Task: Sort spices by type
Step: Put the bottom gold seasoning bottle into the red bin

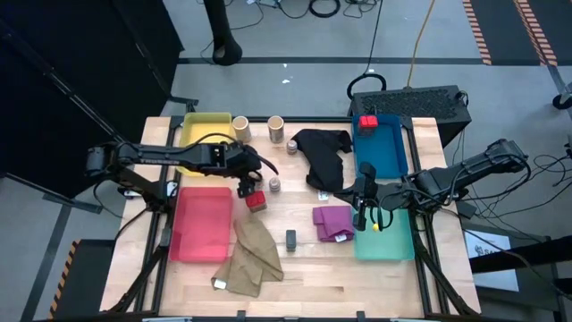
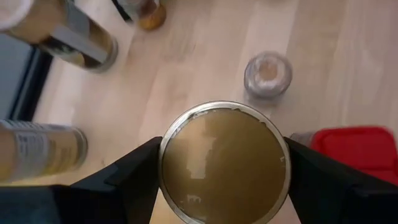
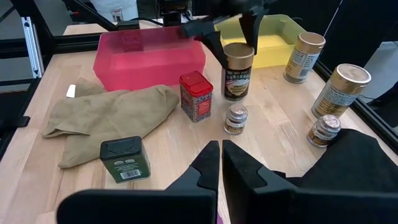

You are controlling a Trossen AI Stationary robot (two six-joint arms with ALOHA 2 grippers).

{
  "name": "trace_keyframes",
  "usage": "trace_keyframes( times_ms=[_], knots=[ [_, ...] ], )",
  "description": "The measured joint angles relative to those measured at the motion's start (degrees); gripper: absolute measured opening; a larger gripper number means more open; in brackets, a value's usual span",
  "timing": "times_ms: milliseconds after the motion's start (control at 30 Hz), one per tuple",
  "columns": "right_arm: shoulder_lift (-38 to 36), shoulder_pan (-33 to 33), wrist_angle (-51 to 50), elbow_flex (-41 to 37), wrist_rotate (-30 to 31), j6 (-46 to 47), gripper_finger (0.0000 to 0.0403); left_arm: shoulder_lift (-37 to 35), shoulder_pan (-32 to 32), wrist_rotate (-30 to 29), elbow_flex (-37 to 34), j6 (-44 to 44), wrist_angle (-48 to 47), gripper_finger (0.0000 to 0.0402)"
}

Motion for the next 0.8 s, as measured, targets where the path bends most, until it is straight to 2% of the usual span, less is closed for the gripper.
trace_keyframes(
  times_ms=[200, 367, 533, 667, 800],
  knots=[
    [0.0, 0.0, -0.04, 0.0, 0.0, 0.0, 0.0, -0.33, -0.42, -0.17, 5.48, -0.02, -5.11, 0.0286],
    [0.0, 0.0, -0.57, 0.0, 0.0, 0.0, 0.0, -0.33, -4.0, -0.78, 11.69, -1.43, -12.36, 0.0286],
    [0.0, 0.0, -1.02, 0.0, 0.0, 0.02, 0.0, -0.33, -12.06, -0.67, 19.14, -3.11, -24.15, 0.029],
    [0.0, 0.0, -1.05, 0.0, 0.0, 0.3, 0.0, -0.5, -19.44, 0.19, 23.9, -11.3, -32.8, 0.0291],
    [0.0, 0.0, -1.07, 0.0, 0.01, 0.91, 0.0, -2.27, -28.92, 2.02, 23.82, -20.9, -36.84, 0.0292]
  ],
)
